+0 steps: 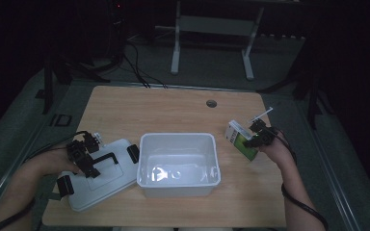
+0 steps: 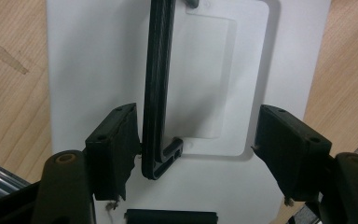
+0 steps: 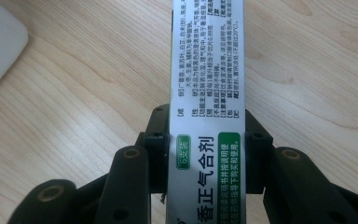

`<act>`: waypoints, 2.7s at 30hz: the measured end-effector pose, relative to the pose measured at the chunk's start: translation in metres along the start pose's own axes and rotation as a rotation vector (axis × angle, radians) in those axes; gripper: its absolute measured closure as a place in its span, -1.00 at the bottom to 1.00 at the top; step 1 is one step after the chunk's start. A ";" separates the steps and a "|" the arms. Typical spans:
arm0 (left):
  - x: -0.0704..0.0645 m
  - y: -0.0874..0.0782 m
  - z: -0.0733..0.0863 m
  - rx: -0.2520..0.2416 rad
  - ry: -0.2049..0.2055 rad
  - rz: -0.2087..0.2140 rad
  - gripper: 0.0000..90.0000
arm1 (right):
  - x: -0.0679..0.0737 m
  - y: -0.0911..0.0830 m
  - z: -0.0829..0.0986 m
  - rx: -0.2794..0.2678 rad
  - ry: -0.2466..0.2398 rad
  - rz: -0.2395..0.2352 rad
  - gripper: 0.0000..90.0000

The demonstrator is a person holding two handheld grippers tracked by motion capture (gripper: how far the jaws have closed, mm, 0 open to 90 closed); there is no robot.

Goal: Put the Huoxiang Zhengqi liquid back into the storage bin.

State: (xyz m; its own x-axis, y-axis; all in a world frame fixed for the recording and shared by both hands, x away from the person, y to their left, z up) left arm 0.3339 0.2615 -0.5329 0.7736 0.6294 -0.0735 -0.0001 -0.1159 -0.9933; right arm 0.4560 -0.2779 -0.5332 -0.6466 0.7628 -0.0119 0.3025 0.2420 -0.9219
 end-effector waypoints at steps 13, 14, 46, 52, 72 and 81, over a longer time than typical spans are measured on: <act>-0.001 -0.001 0.000 0.006 0.002 0.002 -0.31 | 0.002 -0.024 0.007 -0.029 -0.013 -0.015 0.41; -0.001 -0.001 0.000 0.005 0.000 0.002 -0.31 | 0.003 -0.027 0.007 -0.034 -0.013 -0.019 0.41; -0.005 -0.003 -0.005 0.019 0.012 -0.009 -0.31 | 0.088 -0.118 -0.031 -0.201 -0.284 -0.088 0.41; -0.005 -0.003 -0.005 0.021 0.011 -0.009 -0.31 | 0.106 -0.129 -0.039 -0.215 -0.341 -0.110 0.41; -0.007 -0.004 -0.005 0.024 0.017 -0.012 -0.31 | 0.170 -0.142 -0.058 -0.256 -0.517 -0.249 0.41; -0.006 -0.003 -0.003 0.030 0.013 -0.014 -0.31 | 0.198 -0.132 -0.059 -0.243 -0.594 -0.313 0.41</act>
State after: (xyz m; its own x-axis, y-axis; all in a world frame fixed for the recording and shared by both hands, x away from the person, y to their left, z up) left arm 0.3310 0.2556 -0.5295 0.7821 0.6205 -0.0582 -0.0078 -0.0836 -0.9965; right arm 0.3290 -0.1231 -0.3907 -0.9798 0.1972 -0.0338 0.1436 0.5758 -0.8049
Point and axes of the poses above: each handheld gripper's, and its own axes: y roughly forward along the jaws, z roughly out of its underside, x roughly to its left, the point moved 7 cm from there along y, roughly forward along the jaws
